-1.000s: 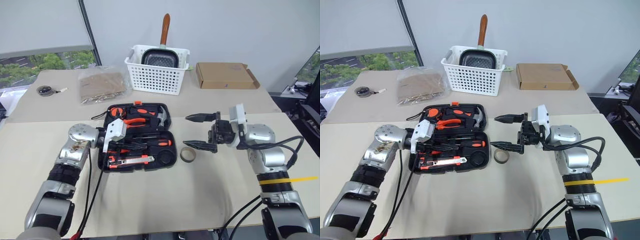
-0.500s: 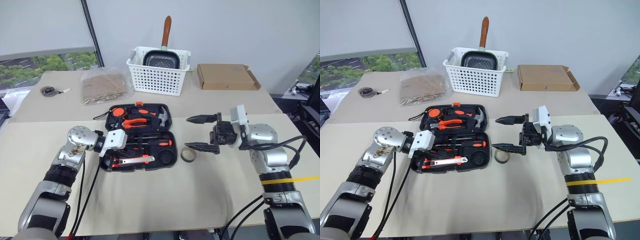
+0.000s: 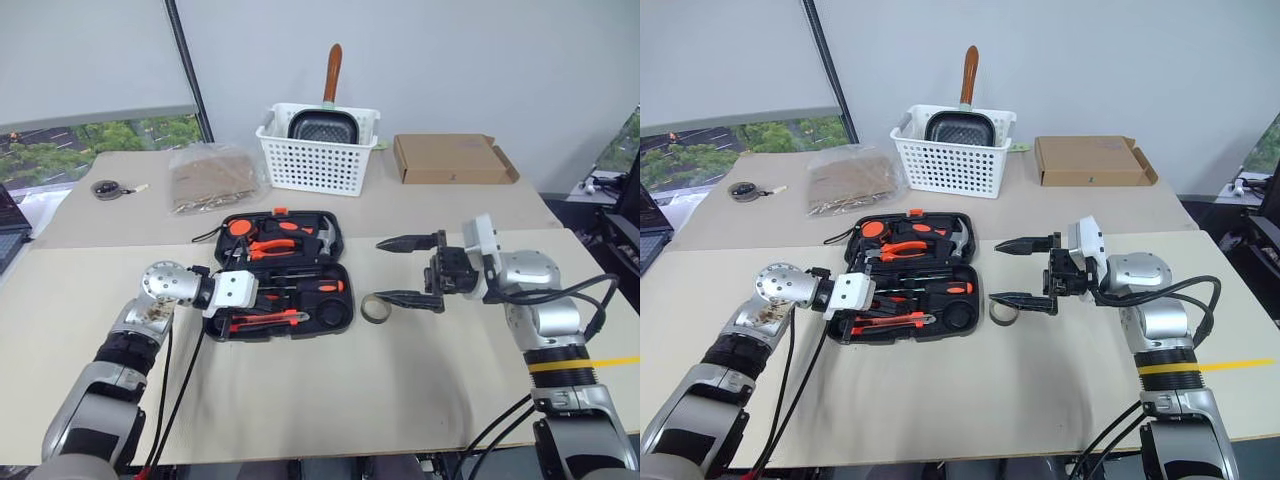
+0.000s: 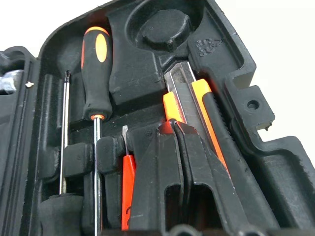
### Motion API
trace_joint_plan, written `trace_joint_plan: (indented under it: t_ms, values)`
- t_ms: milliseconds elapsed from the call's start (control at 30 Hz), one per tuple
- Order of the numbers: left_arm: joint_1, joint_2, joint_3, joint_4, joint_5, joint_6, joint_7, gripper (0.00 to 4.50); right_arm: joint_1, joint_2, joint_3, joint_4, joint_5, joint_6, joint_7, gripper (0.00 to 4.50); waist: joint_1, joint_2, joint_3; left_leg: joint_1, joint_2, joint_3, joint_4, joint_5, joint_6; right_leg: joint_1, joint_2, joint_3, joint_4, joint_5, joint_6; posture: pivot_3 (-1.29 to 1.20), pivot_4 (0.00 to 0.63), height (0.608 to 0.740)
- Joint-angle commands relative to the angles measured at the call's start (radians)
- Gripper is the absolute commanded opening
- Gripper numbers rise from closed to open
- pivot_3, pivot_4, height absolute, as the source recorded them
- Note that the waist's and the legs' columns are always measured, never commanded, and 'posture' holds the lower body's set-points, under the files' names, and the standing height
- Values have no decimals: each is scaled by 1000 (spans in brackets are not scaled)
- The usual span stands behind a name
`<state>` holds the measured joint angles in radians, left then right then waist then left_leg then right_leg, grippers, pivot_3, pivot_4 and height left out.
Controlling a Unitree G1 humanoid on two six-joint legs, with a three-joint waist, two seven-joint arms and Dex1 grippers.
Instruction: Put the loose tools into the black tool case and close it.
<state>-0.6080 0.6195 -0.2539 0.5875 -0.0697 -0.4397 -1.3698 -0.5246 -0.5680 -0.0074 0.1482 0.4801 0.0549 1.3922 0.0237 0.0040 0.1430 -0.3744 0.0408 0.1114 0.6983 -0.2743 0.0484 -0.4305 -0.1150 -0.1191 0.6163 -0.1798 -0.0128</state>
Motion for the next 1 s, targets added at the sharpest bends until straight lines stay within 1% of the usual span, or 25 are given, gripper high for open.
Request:
trace_joint_plan:
  t_ms: [33, 100, 167, 300, 400, 433, 500, 600, 633, 667, 733, 767, 800, 833, 867, 900, 933, 1000]
  values:
    - [30, -19, 3, 15, -14, 78, -4, 114, 8, -17, -11, -25, -12, -10, -15, 4500, 3, 0, 0, -1, 0, 0, 0, 0, 0, 0, 0, 0, 0, 0, 0, 0, 150, 700]
    - [31, -12, 38, -40, -65, 129, -15, 114, 26, -35, -8, -37, -31, -7, -20, 4500, 4, 0, 0, -5, 0, 0, 1, 1, 1, -3, 0, 0, -1, 0, 1, 0, 150, 700]
    - [36, -2, 75, -110, -108, 190, 0, 114, 49, -67, 12, -56, -77, -2, -31, 4500, 2, -1, 0, -13, 0, 0, 3, 4, 7, -8, 0, 0, -1, 1, 2, 0, 150, 700]
    - [68, 32, 151, -322, -238, 414, 13, 114, 102, -114, 58, -135, -151, 12, -65, 4500, -9, -4, 2, -20, -1, 1, 2, 4, 8, -14, 1, 0, -2, 1, 1, 0, 150, 700]
    - [128, 105, 189, -516, -339, 602, -9, 114, 112, -149, 119, -189, -261, 102, -153, 4500, -19, -5, 3, -25, -1, 1, 2, 5, 6, -19, 2, 0, -2, 2, 0, 0, 150, 700]
    - [147, 130, 199, -567, -367, 654, -16, 114, 114, -156, 135, -204, -283, 121, -167, 4500, -23, -6, 3, -25, -1, 2, 2, 7, 1, -20, 2, 0, -3, 2, 0, 0, 150, 700]
    - [174, 163, 221, -646, -410, 733, -1, 114, 119, -155, 157, -231, -289, 128, -168, 4500, -24, -6, 3, -24, -1, 2, 0, 7, 0, -20, 2, 0, -4, 1, 2, 0, 150, 700]
    - [221, 199, 260, -746, -472, 827, 23, 839, 117, -151, 205, -248, -336, 167, -202, 4500, -21, -8, 4, -24, -1, 2, -2, 3, 7, -20, 2, 1, -5, 0, 3, 0, 150, 700]
    - [234, 206, 272, -771, -489, 850, 29, 1146, 115, -150, 217, -249, -346, 178, -209, 4500, -19, -8, 5, -24, -1, 1, -2, 3, 7, -20, 2, 1, -5, 0, 4, 0, 150, 700]
    - [250, 219, 285, -802, -505, 872, 33, 1625, 112, -149, 227, -251, -354, 186, -215, 4500, -15, -9, 5, -24, -1, 1, -2, 4, 7, -20, 2, 1, -5, 0, 4, 0, 150, 700]
    - [283, 254, 310, -857, -525, 910, 39, 2334, 109, -147, 241, -262, -353, 196, -215, 4500, -12, -9, 5, -24, -1, 0, -1, 4, 6, -20, 2, 0, -5, 0, 4, 0, 150, 700]
    - [303, 277, 328, -885, -536, 930, 39, 2762, 109, -145, 244, -273, -349, 203, -215, 4500, -12, -10, 5, -24, -1, 0, -1, 4, 6, -20, 2, 0, -5, 0, 4, 0, 150, 700]
    - [322, 298, 345, -908, -544, 947, 39, 3014, 109, -144, 247, -283, -346, 210, -216, 4500, -12, -10, 5, -24, -1, 0, -1, 4, 6, -20, 2, 0, -5, 0, 4, 0, 150, 700]
    - [348, 326, 366, -934, -550, 960, 38, 3473, 110, -146, 251, -295, -346, 222, -220, 4500, -13, -10, 6, -24, -1, 0, -1, 5, 5, -20, 2, 0, -4, 0, 3, 0, 150, 700]
    - [370, 348, 384, -954, -554, 969, 39, 3759, 111, -147, 254, -302, -348, 231, -224, 4500, -13, -10, 6, -24, -1, 0, -1, 5, 5, -20, 2, 0, -4, 0, 3, 0, 150, 700]
    - [389, 360, 405, -972, -556, 975, 53, 4199, 113, -150, 257, -305, -352, 236, -228, 4243, -13, -10, 6, -24, -1, 0, -2, 5, 5, -20, 2, 0, -4, 0, 3, 0, 150, 700]
    - [400, 364, 422, -984, -558, 980, 70, 4481, 114, -152, 260, -306, -358, 243, -234, 3972, -13, -10, 6, -24, -1, 0, -3, 5, 4, -20, 2, 0, -5, 0, 3, 0, 150, 700]
    - [426, 367, 454, -1016, -571, 998, 98, 4500, 107, -155, 271, -284, -391, 241, -256, 3426, -11, -10, 6, -24, -1, 0, -3, 5, 4, -20, 2, 0, -5, 0, 3, 0, 150, 700]
